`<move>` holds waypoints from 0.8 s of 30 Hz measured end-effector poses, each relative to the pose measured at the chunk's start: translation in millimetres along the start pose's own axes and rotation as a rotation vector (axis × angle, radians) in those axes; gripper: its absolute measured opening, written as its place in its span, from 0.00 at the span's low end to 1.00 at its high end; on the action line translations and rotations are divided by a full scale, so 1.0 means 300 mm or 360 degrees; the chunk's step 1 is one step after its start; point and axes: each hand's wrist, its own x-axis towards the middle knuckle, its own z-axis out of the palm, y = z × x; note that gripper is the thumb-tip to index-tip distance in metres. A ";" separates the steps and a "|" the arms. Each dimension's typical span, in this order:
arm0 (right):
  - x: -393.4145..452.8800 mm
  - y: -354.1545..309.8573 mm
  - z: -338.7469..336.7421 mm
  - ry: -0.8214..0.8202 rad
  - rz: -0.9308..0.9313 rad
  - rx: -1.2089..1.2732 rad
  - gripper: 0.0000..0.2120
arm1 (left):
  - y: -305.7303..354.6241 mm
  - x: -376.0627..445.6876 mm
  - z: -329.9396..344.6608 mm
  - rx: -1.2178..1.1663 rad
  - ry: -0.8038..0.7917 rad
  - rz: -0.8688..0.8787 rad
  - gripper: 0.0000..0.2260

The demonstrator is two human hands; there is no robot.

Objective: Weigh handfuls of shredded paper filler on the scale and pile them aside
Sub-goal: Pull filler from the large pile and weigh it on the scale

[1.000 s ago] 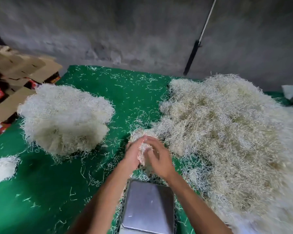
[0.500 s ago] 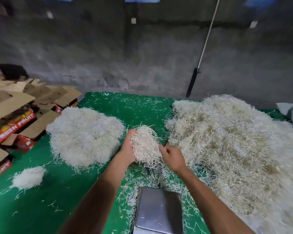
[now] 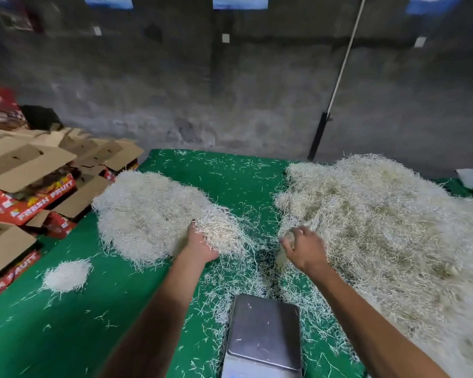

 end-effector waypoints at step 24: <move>-0.230 -0.092 -0.004 -0.0027 0.0676 0.2261 0.07 | -0.216 -0.061 -0.039 0.0109 -0.0489 0.0095 0.22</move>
